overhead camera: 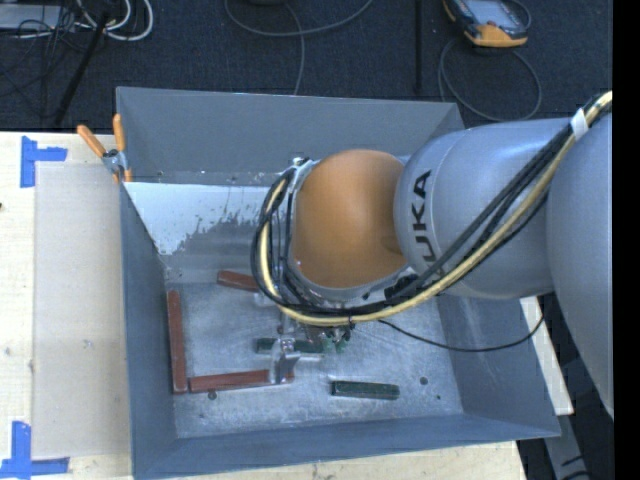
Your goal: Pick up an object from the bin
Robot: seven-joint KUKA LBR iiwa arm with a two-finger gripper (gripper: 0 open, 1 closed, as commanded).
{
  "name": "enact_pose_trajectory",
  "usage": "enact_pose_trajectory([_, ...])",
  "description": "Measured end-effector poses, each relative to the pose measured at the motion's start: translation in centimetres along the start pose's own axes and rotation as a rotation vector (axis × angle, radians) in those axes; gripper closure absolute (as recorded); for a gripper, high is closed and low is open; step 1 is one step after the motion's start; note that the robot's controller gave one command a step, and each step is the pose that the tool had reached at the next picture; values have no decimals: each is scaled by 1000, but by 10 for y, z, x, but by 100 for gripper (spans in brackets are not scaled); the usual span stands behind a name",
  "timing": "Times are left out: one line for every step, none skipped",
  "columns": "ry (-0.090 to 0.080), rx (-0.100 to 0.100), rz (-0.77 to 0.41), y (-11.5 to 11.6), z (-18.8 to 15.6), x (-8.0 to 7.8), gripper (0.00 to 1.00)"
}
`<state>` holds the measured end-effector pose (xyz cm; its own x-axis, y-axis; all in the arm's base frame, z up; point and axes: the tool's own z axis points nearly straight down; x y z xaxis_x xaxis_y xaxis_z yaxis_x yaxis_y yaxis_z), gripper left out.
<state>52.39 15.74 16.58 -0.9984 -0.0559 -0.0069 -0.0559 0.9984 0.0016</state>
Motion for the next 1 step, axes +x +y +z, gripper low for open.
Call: enact_pose_trajectory([-9, -4, -58, -1, 89, -33, 100])
